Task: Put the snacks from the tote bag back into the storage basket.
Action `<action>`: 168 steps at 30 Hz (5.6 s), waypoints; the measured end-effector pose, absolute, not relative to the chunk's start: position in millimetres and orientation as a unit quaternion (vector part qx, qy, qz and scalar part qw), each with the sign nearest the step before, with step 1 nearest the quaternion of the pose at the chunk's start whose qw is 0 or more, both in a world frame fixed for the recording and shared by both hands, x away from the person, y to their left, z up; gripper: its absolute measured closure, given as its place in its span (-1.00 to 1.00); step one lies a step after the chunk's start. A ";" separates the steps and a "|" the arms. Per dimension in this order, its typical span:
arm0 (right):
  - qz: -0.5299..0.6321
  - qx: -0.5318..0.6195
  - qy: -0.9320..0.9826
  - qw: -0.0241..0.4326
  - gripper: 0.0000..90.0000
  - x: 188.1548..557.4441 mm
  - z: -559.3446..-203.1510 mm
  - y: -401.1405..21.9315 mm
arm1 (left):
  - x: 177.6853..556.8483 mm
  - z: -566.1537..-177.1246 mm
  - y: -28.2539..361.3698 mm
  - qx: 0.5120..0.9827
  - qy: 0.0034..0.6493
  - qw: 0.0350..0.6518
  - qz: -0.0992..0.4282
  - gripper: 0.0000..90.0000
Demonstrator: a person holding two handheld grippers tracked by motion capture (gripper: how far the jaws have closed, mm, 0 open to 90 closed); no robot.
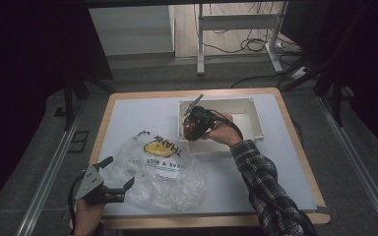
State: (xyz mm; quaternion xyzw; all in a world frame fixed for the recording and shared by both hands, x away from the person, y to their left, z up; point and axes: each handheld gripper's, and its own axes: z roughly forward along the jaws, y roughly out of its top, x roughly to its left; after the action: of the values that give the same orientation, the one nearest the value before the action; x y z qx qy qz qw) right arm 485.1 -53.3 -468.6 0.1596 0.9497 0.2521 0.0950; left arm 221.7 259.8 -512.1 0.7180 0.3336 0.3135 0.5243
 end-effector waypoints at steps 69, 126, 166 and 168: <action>0.214 0.139 0.964 0.071 -0.44 510.5 -497.8 -42.7 | 221.7 -512.3 260.0 0.720 0.334 0.520 0.316 -0.98; 0.310 0.128 0.937 0.098 -0.81 491.9 -482.6 -64.0 | 221.5 -512.8 258.1 0.720 0.333 0.518 0.318 -0.98; 0.376 0.165 0.906 0.099 -0.89 482.9 -488.7 -88.3 | 221.3 -513.1 257.9 0.721 0.333 0.518 0.318 -0.98; 0.380 0.167 0.905 0.099 -0.89 482.0 -488.1 -88.7 | 221.2 -513.0 258.1 0.720 0.334 0.519 0.317 -0.98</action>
State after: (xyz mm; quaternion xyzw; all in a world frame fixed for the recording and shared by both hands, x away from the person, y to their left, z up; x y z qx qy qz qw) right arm 482.0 -88.7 -488.1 0.1666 0.9046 0.3796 0.0993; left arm 221.2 258.1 -513.0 0.7200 0.3336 0.3174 0.5191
